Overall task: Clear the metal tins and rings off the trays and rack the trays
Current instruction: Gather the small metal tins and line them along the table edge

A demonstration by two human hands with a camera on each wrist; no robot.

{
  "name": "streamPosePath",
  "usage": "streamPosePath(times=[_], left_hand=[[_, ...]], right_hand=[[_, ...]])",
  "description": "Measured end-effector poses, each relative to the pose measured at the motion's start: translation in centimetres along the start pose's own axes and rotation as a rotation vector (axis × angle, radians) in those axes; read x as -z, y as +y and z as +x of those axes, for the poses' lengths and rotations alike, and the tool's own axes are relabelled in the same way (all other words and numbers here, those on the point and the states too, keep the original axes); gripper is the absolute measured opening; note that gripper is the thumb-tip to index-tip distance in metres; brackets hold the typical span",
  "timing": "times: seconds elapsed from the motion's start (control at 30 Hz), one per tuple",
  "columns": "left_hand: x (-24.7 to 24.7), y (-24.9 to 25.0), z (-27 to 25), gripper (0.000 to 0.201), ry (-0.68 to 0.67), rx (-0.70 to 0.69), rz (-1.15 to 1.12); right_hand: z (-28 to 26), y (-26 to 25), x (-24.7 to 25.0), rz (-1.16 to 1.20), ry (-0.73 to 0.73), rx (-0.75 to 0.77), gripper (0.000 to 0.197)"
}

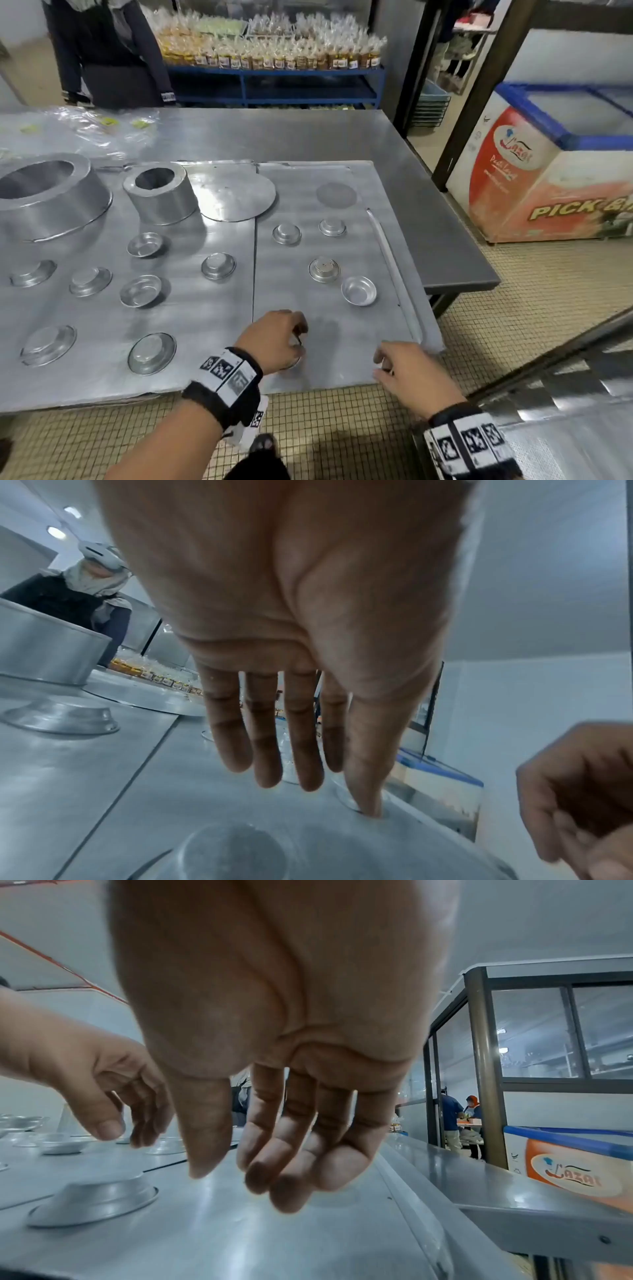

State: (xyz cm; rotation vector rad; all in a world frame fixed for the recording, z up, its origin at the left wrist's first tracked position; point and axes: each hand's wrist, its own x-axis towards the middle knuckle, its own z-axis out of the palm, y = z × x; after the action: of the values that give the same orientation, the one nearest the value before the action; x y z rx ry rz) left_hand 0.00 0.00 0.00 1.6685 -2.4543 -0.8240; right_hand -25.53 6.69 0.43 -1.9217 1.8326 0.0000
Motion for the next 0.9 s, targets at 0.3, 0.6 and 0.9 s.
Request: streamPosePath(times=[0.3, 0.6, 0.9], left_hand=[[-1.3, -0.7, 3.0, 0.082, -0.172, 0.201, 0.328], [-1.3, -1.2, 4.8, 0.080, -0.272, 0.202, 0.329], [-0.9, -1.7, 6.8, 0.073, -0.324, 0.099, 0.330]], right_hand=[[9.2, -0.5, 1.2, -0.080, 0.134, -0.006, 0.033], [16.7, -2.1, 2.3, -0.202, 0.118, -0.158, 0.081], [18.7, -1.8, 2.4, -0.144, 0.003, -0.212, 0.081]])
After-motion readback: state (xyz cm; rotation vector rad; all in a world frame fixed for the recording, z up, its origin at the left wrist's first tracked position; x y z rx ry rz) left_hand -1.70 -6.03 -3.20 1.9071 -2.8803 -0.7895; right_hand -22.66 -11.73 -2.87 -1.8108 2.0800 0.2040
